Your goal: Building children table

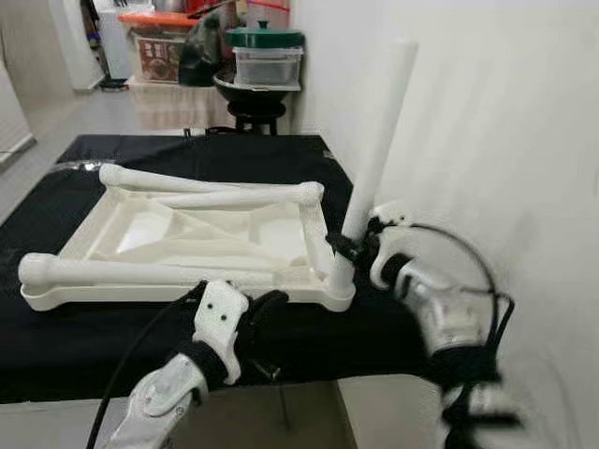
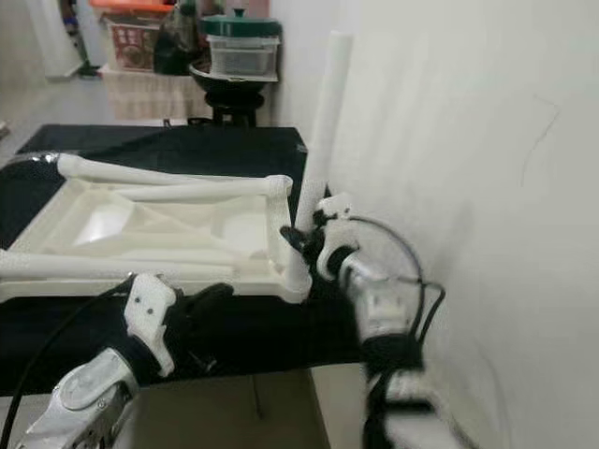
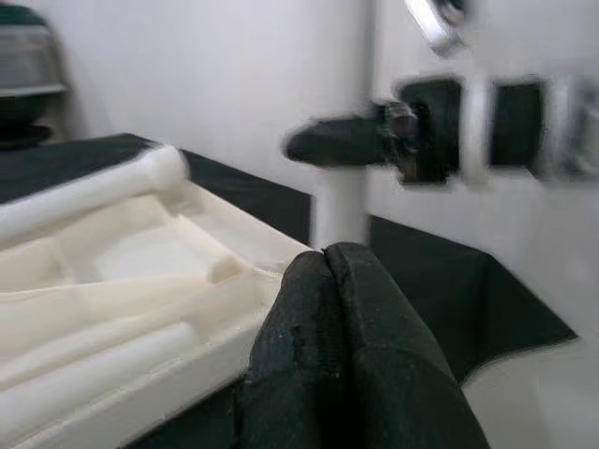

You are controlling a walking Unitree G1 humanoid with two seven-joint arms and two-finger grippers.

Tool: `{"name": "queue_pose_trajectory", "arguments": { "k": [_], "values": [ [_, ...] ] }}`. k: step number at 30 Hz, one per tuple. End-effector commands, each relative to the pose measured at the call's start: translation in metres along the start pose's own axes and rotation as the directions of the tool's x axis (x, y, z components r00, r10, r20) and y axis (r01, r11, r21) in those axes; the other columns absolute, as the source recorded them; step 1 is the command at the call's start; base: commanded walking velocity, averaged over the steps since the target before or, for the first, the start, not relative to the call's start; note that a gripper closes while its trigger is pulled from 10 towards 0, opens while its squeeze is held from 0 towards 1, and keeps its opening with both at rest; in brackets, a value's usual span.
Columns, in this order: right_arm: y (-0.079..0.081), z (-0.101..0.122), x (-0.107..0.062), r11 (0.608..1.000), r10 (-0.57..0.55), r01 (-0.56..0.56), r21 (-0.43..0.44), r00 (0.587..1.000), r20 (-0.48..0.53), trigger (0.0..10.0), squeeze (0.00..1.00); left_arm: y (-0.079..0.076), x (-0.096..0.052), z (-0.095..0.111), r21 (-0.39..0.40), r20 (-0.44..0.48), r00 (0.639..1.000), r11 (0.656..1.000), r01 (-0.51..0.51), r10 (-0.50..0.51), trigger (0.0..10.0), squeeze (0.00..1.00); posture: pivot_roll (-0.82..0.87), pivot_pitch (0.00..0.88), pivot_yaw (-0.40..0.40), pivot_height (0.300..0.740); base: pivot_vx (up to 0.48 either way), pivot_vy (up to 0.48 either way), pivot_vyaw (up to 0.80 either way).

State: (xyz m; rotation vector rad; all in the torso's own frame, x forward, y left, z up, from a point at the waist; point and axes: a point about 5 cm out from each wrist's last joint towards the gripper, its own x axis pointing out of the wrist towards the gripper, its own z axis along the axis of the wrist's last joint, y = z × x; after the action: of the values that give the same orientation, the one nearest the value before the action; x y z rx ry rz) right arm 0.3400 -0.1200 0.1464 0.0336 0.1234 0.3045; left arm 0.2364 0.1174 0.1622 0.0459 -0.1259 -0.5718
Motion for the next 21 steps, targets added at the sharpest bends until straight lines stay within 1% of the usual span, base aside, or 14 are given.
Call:
{"name": "queue_pose_trajectory", "arguments": {
  "k": [1,2,3,6,7,13,14,15,16,17,18,19,20,21],
  "values": [
    [0.03,-0.035,-0.004,0.997,0.062,-0.07,-0.041,0.986,-0.157,0.0,0.0,0.0,0.003,0.0,0.004,-0.003,1.0,1.0,0.014,-0.014,10.0,0.0,-0.01,0.0,-0.085,0.74,0.0,0.0,0.0],
    [0.03,-0.035,-0.004,0.997,0.062,-0.07,-0.041,0.986,-0.157,0.0,0.0,0.0,0.003,0.0,0.004,-0.003,1.0,1.0,0.014,-0.014,10.0,0.0,-0.01,0.0,-0.085,0.74,0.0,0.0,0.0],
    [0.045,-0.035,0.0,0.988,0.125,-0.136,-0.069,0.981,-0.146,0.0,0.0,0.0,0.004,-0.001,0.006,-0.003,1.0,1.0,0.018,-0.018,10.0,0.0,-0.01,0.0,-0.09,0.74,0.0,0.0,0.0],
    [0.047,-0.033,0.009,0.984,0.142,-0.155,-0.083,0.979,-0.147,0.0,0.0,-0.001,0.005,-0.001,0.008,-0.002,1.0,1.0,0.022,-0.022,10.0,0.0,0.0,0.0,-0.098,0.74,0.0,0.0,0.0],
    [0.038,-0.02,0.025,0.977,0.15,-0.168,-0.131,0.979,-0.134,10.0,1.0,-0.002,0.008,-0.001,0.012,0.005,1.0,1.0,0.014,-0.014,10.0,0.0,0.01,0.0,-0.11,0.74,0.0,0.0,0.0],
    [0.03,0.0,0.034,0.973,0.181,-0.192,-0.13,0.979,-0.092,10.0,1.0,-0.001,0.009,0.0,0.012,0.011,1.0,1.0,0.002,-0.002,10.0,0.0,0.01,0.0,-0.116,0.74,0.0,0.0,0.0],
    [0.02,0.024,0.036,0.951,0.283,-0.286,-0.119,0.958,-0.042,10.0,0.96,-0.002,0.009,0.0,0.008,0.014,1.0,1.0,0.0,0.0,10.0,0.0,0.0,0.0,-0.116,0.74,0.0,0.0,0.0],
    [0.014,0.036,0.035,0.926,0.356,-0.354,-0.13,0.934,-0.013,10.0,0.33,-0.003,0.009,0.001,0.007,0.015,1.0,1.0,0.001,-0.001,10.0,0.0,0.01,0.0,-0.121,0.74,0.0,0.0,0.0],
    [0.014,0.036,0.035,0.926,0.356,-0.354,-0.13,0.934,-0.013,10.0,0.33,-0.003,0.009,0.001,0.007,0.015,1.0,1.0,0.001,-0.001,10.0,0.0,0.01,0.0,-0.121,0.74,0.0,0.0,0.0],
    [0.008,0.044,0.031,0.874,0.465,-0.46,-0.156,0.885,-0.011,10.0,0.0,-0.003,0.009,0.001,0.006,0.016,1.0,1.0,0.003,-0.003,10.0,0.0,0.01,0.0,-0.122,0.74,0.0,0.0,0.0],
    [0.008,0.044,0.031,0.874,0.465,-0.46,-0.156,0.885,-0.011,10.0,0.0,-0.003,0.009,0.001,0.006,0.016,1.0,1.0,0.003,-0.003,10.0,0.0,0.01,0.0,-0.122,0.74,0.0,0.0,0.0],
    [0.003,0.048,0.028,0.817,0.55,-0.544,-0.192,0.835,-0.027,10.0,0.0,-0.003,0.009,0.001,0.006,0.016,1.0,1.0,0.004,-0.004,10.0,0.0,0.01,0.0,-0.12,0.74,0.0,0.0,0.0],
    [0.003,0.048,0.028,0.817,0.55,-0.544,-0.192,0.835,-0.027,10.0,0.0,-0.003,0.009,0.001,0.006,0.016,1.0,1.0,0.004,-0.004,10.0,0.0,0.01,0.0,-0.12,0.74,0.0,0.0,0.0],
    [-0.002,0.048,0.025,0.747,0.626,-0.625,-0.228,0.776,-0.076,10.0,0.0,-0.004,0.009,0.0,0.006,0.017,1.0,1.0,0.004,-0.004,10.0,0.0,0.01,0.0,-0.12,0.74,0.0,0.0,0.0]
  ]
}}
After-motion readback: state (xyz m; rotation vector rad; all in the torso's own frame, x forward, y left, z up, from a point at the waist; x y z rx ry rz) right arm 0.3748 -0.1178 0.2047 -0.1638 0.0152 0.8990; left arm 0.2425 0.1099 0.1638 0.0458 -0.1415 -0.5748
